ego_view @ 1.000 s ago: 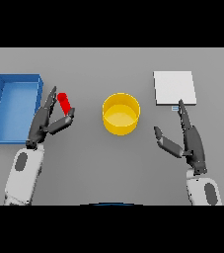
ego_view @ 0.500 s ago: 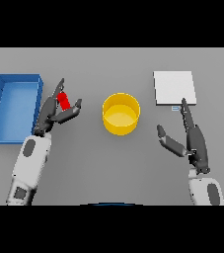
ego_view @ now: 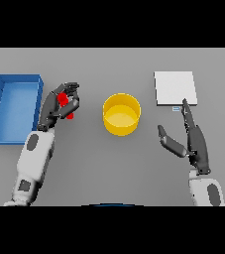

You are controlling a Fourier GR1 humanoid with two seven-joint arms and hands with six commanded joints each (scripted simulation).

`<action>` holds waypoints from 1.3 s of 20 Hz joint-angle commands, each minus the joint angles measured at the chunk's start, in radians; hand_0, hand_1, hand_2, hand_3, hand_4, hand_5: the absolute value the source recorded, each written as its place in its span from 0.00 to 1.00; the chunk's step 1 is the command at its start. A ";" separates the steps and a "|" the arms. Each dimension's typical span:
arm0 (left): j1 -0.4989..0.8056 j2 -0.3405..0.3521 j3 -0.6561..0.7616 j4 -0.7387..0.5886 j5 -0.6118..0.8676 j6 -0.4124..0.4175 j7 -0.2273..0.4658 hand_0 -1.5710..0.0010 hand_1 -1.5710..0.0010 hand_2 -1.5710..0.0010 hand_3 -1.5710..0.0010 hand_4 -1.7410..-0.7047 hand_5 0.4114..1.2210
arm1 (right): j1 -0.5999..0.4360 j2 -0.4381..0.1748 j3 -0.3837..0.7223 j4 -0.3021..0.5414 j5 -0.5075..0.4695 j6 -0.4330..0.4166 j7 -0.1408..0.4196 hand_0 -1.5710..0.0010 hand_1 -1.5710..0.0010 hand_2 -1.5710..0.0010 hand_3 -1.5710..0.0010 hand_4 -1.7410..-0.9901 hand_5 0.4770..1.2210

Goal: Pick up the red beaker and tilt it to pour out 1 green nut into yellow bowl. Pick up the yellow bowl and place it on the metallic measuring scale.

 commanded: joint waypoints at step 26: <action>-0.105 0.118 -0.263 -0.172 -0.202 0.013 0.207 0.00 0.00 0.00 0.01 0.01 0.87 | 0.014 -0.011 0.006 0.004 0.033 -0.010 -0.018 1.00 1.00 1.00 1.00 0.65 0.27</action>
